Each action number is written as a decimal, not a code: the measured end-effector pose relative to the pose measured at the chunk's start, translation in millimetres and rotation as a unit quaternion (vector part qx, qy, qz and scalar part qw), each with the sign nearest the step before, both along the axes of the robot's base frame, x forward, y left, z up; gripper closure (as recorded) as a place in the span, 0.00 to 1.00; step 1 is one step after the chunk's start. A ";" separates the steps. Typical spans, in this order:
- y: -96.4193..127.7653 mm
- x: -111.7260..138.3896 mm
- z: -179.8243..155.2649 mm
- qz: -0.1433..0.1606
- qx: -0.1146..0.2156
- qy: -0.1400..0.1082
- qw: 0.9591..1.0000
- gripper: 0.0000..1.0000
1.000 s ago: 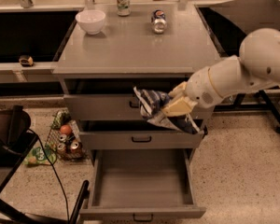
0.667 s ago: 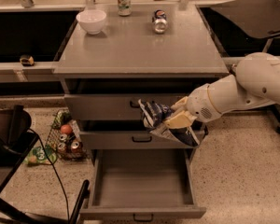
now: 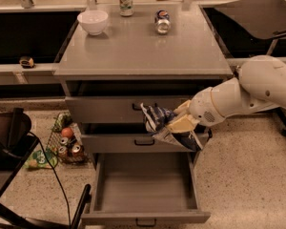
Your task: Place blue chip bag into bottom drawer
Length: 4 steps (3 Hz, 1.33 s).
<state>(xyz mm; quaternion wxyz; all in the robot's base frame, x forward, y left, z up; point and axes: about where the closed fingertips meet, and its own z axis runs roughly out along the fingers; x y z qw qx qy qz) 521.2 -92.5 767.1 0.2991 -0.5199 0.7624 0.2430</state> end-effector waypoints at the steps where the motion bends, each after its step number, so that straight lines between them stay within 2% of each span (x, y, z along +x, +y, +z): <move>1: 4.3 -5.8 -45.7 -0.021 -0.003 0.024 0.999 1.00; 2: 12.8 -17.6 -114.7 -0.058 -0.018 0.051 0.997 1.00; 3: 18.8 -21.0 -170.7 -0.095 -0.018 0.063 0.993 1.00; 4: 33.1 -20.6 -226.6 -0.101 0.004 0.087 0.991 1.00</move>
Offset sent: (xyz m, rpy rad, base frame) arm -0.0274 0.0197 -0.2044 -0.0767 0.1477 -0.2400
